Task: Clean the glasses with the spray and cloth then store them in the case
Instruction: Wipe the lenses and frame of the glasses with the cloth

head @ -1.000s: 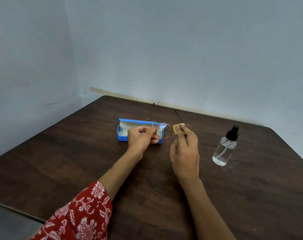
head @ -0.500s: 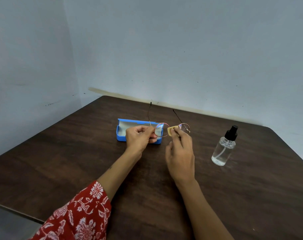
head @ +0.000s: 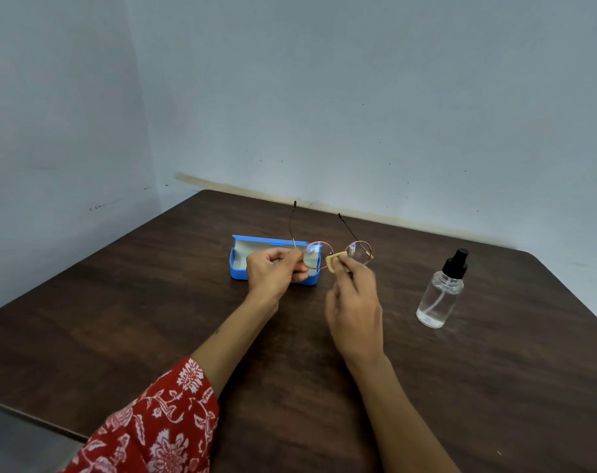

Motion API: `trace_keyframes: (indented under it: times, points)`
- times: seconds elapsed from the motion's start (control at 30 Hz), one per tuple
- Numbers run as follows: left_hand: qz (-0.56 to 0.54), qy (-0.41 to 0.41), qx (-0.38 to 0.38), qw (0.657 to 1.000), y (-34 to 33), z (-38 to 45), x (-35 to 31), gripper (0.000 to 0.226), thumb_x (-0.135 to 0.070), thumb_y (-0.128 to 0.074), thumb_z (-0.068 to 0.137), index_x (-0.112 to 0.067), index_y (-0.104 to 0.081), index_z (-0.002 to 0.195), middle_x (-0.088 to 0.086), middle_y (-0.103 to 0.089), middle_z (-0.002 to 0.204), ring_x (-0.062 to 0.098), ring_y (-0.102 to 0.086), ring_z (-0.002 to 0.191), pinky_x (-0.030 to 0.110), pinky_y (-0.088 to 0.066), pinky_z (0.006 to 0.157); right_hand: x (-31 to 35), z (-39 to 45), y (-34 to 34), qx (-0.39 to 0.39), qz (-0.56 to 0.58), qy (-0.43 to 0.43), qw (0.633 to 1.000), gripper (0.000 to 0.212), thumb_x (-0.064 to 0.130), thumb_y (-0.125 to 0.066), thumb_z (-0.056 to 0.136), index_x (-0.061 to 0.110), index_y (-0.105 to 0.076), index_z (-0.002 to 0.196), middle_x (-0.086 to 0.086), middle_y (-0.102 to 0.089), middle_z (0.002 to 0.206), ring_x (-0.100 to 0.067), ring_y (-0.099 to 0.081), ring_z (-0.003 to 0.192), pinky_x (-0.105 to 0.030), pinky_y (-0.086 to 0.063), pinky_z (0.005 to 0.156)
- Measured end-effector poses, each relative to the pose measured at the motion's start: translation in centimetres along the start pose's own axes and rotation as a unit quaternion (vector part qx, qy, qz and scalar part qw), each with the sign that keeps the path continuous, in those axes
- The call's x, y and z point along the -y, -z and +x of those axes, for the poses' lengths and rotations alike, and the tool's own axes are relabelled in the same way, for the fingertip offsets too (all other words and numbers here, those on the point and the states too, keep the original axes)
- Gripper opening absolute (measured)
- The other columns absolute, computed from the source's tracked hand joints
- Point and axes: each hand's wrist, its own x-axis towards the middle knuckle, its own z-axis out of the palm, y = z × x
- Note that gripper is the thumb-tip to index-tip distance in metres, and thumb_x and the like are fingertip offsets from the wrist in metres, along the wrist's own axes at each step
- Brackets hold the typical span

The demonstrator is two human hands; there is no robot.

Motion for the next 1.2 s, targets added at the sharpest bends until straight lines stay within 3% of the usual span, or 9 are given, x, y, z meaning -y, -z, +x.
trace_keyframes:
  times: [0.13,0.3,0.37,0.47,0.6,0.77,1.0,1.1,1.2]
  points:
    - [-0.003,-0.001,0.000,1.000,0.1,-0.1,-0.1,0.006,-0.007,-0.067,0.082,-0.005,-0.068,0.077,0.007,-0.066,0.064,0.009,-0.065,0.055,0.020,-0.056,0.056,-1.1,0.0,0.3,-0.020,-0.005,-0.064,0.998,0.045,-0.015,-0.061,0.073,-0.005,-0.061,0.117,-0.017,-0.059,0.115,-0.027,-0.056,0.107,-0.026,-0.049,0.082]
    - [0.004,-0.004,0.012,1.000,0.5,-0.1,-0.2,0.005,-0.007,-0.067,0.082,-0.005,-0.068,0.078,0.007,-0.067,0.062,0.009,-0.065,0.053,0.020,-0.057,0.057,-2.0,0.0,1.1,-0.055,0.027,-0.178,0.982,0.041,-0.013,-0.059,0.079,-0.003,-0.061,0.119,-0.015,-0.058,0.117,-0.024,-0.051,0.110,-0.011,-0.032,0.090]
    - [0.012,-0.009,0.026,1.000,1.0,-0.1,-0.2,0.003,-0.004,-0.067,0.082,-0.003,-0.068,0.080,0.007,-0.067,0.062,0.009,-0.066,0.054,0.020,-0.057,0.056,-2.2,0.0,1.2,-0.061,0.056,-0.220,0.972,0.034,-0.010,-0.060,0.080,-0.001,-0.065,0.113,-0.013,-0.061,0.110,-0.025,-0.055,0.105,-0.009,-0.031,0.089]
    - [0.042,-0.042,0.044,0.997,2.0,-0.4,-0.1,0.005,-0.004,-0.068,0.081,0.000,-0.068,0.085,0.009,-0.068,0.065,0.009,-0.067,0.057,0.020,-0.057,0.056,-2.4,0.1,1.3,-0.072,0.095,-0.299,0.947,0.023,0.002,-0.060,0.085,0.005,-0.067,0.107,-0.007,-0.065,0.099,-0.022,-0.059,0.092,-0.023,-0.042,0.081]
    - [0.103,-0.101,0.055,0.988,3.1,-1.3,0.2,0.004,-0.005,-0.070,0.080,-0.006,-0.068,0.081,0.011,-0.069,0.069,0.009,-0.069,0.060,0.021,-0.058,0.058,-2.4,0.4,1.8,-0.076,0.123,-0.401,0.904,0.010,0.015,-0.059,0.088,0.012,-0.065,0.095,0.011,-0.057,0.071,-0.008,-0.053,0.067,-0.022,-0.036,0.067]
    - [0.169,-0.158,0.065,0.971,3.5,-1.5,1.1,0.010,-0.009,-0.073,0.078,-0.018,-0.069,0.077,0.005,-0.072,0.068,0.017,-0.072,0.068,0.031,-0.060,0.068,-2.7,0.4,2.0,-0.065,0.156,-0.452,0.876,0.010,0.021,-0.064,0.085,0.012,-0.065,0.090,0.012,-0.056,0.067,-0.009,-0.053,0.064,-0.032,-0.044,0.074]
    - [0.253,-0.237,0.059,0.936,3.5,-1.6,1.4,0.005,-0.013,-0.074,0.078,-0.011,-0.074,0.083,0.002,-0.072,0.071,0.013,-0.070,0.068,0.038,-0.060,0.070,-3.0,0.3,2.0,-0.069,0.206,-0.475,0.853,0.006,0.020,-0.068,0.084,0.016,-0.064,0.086,0.001,-0.069,0.078,-0.012,-0.063,0.074,-0.016,-0.042,0.064]
    - [0.272,-0.252,0.049,0.927,3.5,-1.6,1.4,0.008,-0.014,-0.074,0.078,-0.010,-0.074,0.085,-0.001,-0.071,0.071,0.009,-0.068,0.068,0.031,-0.060,0.069,-3.1,0.2,1.9,-0.048,0.235,-0.461,0.855,0.013,0.012,-0.067,0.084,0.020,-0.067,0.094,0.010,-0.069,0.080,-0.007,-0.067,0.077,-0.025,-0.054,0.074]
    - [0.289,-0.275,0.039,0.916,3.5,-1.6,1.3,0.010,-0.013,-0.073,0.078,-0.007,-0.075,0.086,-0.005,-0.068,0.069,0.002,-0.066,0.072,0.016,-0.055,0.064,-3.0,0.3,2.0,-0.035,0.248,-0.447,0.859,0.020,0.011,-0.065,0.085,0.018,-0.071,0.102,0.012,-0.068,0.083,0.001,-0.063,0.080,-0.017,-0.050,0.074]
